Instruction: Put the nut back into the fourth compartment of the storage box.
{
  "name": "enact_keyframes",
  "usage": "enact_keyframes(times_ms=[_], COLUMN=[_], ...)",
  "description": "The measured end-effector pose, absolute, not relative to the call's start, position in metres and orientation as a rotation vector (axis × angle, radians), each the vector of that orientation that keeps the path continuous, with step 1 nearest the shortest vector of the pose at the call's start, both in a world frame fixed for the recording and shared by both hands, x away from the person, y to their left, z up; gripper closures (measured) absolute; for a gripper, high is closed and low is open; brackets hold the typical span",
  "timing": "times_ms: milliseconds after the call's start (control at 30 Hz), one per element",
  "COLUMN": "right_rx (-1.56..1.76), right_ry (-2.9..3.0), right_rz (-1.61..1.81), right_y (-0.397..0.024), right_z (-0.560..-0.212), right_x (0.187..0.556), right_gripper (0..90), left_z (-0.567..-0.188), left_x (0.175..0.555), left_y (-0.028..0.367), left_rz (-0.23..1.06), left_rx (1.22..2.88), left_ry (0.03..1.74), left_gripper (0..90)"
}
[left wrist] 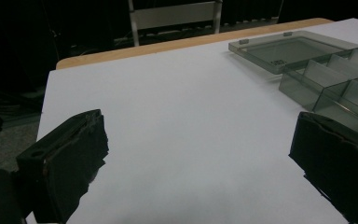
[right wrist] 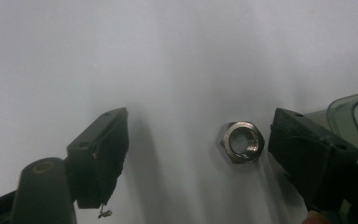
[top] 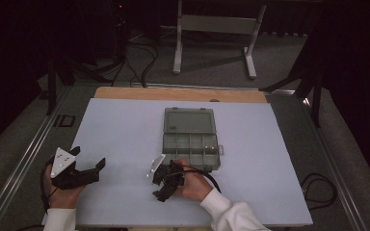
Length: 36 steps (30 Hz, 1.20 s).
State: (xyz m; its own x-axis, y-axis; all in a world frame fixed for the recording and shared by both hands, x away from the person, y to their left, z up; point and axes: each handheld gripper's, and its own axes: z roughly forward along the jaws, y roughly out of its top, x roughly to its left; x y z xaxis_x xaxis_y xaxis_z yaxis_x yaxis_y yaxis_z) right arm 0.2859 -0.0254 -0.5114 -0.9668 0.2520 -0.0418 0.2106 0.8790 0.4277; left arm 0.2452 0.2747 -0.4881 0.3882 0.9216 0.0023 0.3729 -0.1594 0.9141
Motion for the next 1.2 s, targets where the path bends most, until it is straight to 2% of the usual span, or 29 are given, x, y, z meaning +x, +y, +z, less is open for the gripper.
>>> enact_keyframes(times_ms=[200,400,667,800,1200], right_rx=[0.398,0.451,0.498,0.512,0.486], right_ry=[2.970,2.965,2.970,2.968,2.981], right_rz=[0.690,0.680,0.644,0.641,0.612], right_y=[-0.026,-0.028,-0.030,-0.030,-0.028], right_z=[-0.511,-0.511,-0.511,-0.511,-0.510], right_x=[0.288,0.291,0.295,0.296,0.298], right_gripper=[31.8,49.7,66.0,69.2,70.3], left_z=[-0.488,-0.488,-0.488,-0.488,-0.488], left_x=[0.245,0.245,0.245,0.245,0.245], left_y=[0.274,0.275,0.274,0.274,0.274], left_rz=[0.747,0.746,0.746,0.747,0.747], left_rx=[1.726,1.727,1.729,1.729,1.728], left_ry=[1.143,1.143,1.142,1.143,1.142], left_gripper=[3.9,3.9,3.9,4.0,4.0])
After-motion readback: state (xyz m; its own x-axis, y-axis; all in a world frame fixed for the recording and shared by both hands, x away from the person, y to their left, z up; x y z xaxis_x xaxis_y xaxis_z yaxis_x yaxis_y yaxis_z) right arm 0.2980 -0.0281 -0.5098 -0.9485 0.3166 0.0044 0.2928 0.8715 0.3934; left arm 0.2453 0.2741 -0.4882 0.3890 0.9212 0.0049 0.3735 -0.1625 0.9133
